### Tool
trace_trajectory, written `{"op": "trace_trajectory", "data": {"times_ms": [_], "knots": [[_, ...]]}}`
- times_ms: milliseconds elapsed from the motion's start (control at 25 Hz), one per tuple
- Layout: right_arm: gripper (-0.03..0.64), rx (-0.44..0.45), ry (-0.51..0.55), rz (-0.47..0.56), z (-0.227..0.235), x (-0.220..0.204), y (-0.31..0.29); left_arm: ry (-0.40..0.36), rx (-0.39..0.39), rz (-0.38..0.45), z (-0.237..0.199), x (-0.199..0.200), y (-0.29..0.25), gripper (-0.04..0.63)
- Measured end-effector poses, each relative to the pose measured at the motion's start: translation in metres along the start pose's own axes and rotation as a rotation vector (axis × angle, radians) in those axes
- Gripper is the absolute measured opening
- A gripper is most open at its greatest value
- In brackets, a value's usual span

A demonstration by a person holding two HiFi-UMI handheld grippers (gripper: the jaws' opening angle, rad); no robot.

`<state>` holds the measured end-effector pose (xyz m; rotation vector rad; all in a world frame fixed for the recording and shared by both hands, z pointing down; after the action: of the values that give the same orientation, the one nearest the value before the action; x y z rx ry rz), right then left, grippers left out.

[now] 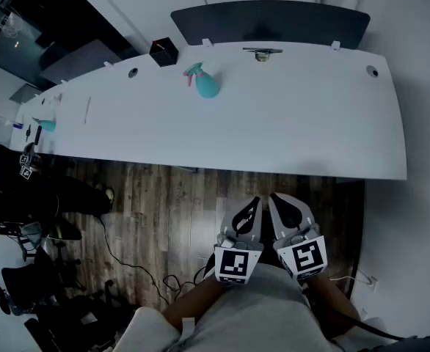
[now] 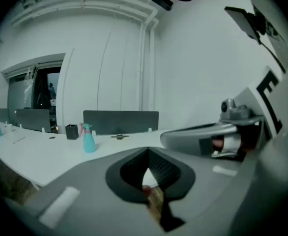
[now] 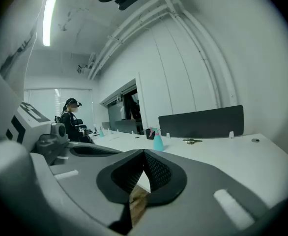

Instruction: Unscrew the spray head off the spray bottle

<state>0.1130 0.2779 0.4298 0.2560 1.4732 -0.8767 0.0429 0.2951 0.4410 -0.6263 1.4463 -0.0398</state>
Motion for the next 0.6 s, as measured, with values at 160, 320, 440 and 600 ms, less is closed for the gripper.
{"op": "trace_trajectory", "data": {"times_ms": [160, 320, 440, 600], "knots": [[0.002, 0.019, 0.029, -0.028, 0.008, 0.009, -0.030, 0.028, 0.025, 0.000, -0.022, 0.004, -0.024, 0.002], [0.002, 0.034, 0.080, -0.077, 0.026, 0.027, -0.058, 0.072, 0.045, 0.014, -0.047, 0.022, -0.055, 0.002], [0.002, 0.046, 0.150, -0.092, 0.041, 0.044, -0.086, 0.108, 0.060, 0.036, -0.073, 0.038, -0.080, 0.002], [0.002, 0.066, 0.201, -0.135, 0.048, 0.054, -0.113, 0.141, 0.078, 0.043, -0.100, 0.046, -0.101, 0.002]]}}
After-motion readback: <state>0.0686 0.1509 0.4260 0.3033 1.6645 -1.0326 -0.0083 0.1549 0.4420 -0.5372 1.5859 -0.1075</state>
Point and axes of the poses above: the fingertips, and each gripper's own axes: y backward along the fingers, z to its right, x out of its top, the point moved 4 cm from there along y, backward along the fingers, and after that the axes turned 8 degrees about -z, right-handed, at the moved point
